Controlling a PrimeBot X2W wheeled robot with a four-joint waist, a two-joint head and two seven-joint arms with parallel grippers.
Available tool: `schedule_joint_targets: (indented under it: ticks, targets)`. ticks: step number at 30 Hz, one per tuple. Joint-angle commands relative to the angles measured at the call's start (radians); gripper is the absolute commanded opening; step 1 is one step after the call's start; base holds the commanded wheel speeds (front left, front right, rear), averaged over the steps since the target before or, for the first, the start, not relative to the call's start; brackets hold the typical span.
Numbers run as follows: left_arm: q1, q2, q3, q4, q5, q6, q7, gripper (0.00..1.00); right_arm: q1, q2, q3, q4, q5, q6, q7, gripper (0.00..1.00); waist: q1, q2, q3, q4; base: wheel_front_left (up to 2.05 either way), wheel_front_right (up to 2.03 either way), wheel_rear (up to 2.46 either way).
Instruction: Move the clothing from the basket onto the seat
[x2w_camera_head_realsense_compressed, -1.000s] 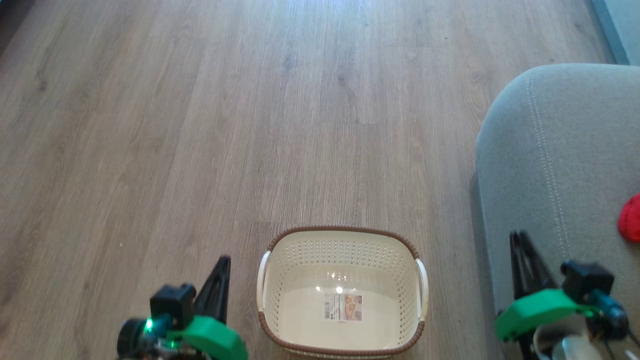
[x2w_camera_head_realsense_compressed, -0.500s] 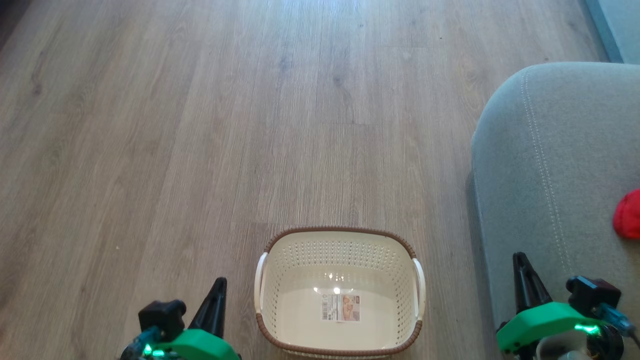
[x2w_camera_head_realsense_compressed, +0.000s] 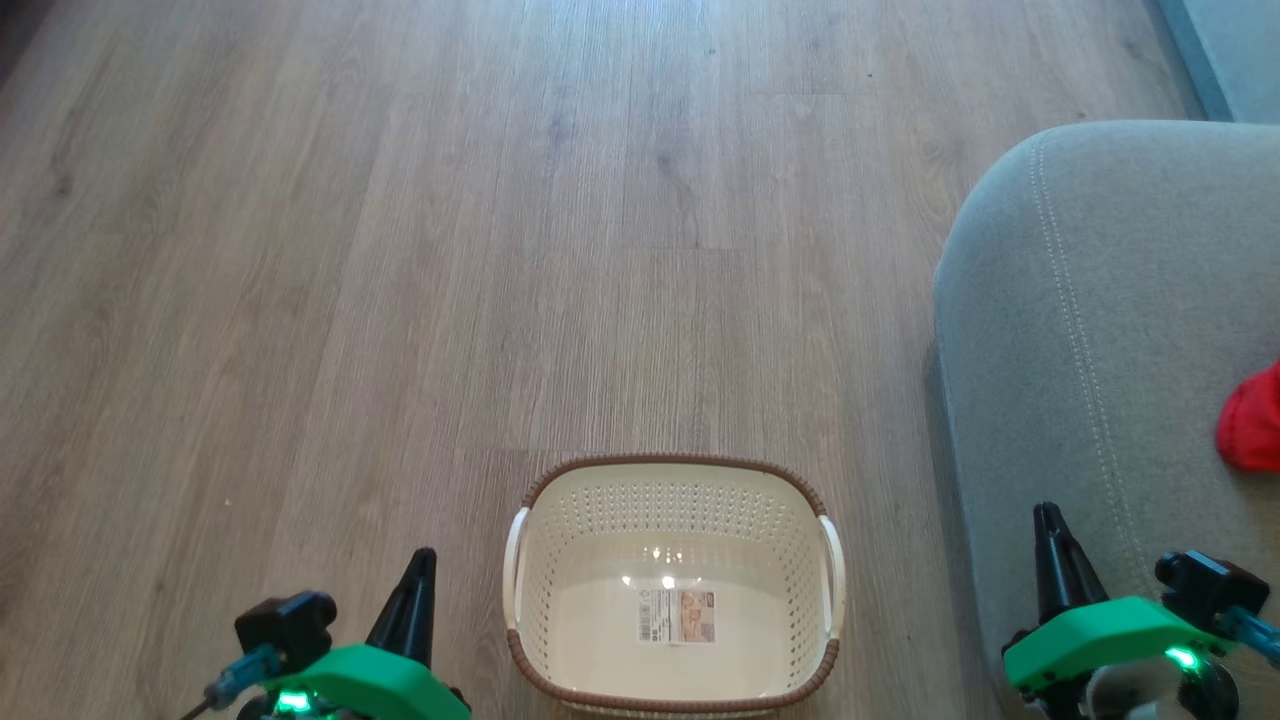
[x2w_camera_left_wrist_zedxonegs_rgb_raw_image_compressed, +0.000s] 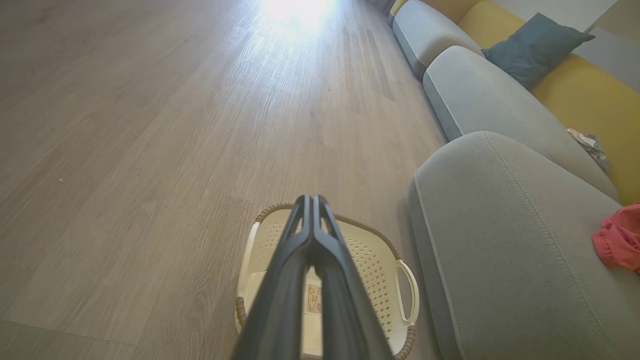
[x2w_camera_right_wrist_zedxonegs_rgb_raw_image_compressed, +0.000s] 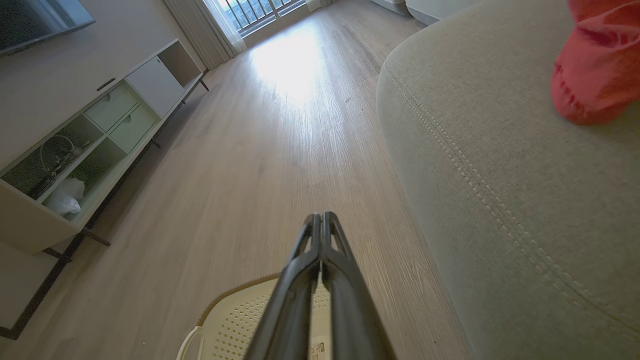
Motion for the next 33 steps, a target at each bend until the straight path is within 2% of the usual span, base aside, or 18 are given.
schedule_joint_targets:
  ticks: [1, 33]
  targets:
    - [-0.053, 0.009, 0.024, -0.036, -0.036, -0.006, 0.007, 0.0, -0.05, -0.007, -0.002, -0.039, 0.039, 0.0, 0.01, 0.0, 0.0, 0.0, 0.0, -0.002, 0.0, 0.0, 0.0]
    - [-0.083, 0.016, 0.101, -0.05, -0.396, -0.046, 0.093, 0.0, -0.073, -0.009, -0.009, -0.072, 0.404, 0.0, 0.104, 0.0, 0.0, 0.0, -0.004, -0.031, 0.0, 0.0, 0.0]
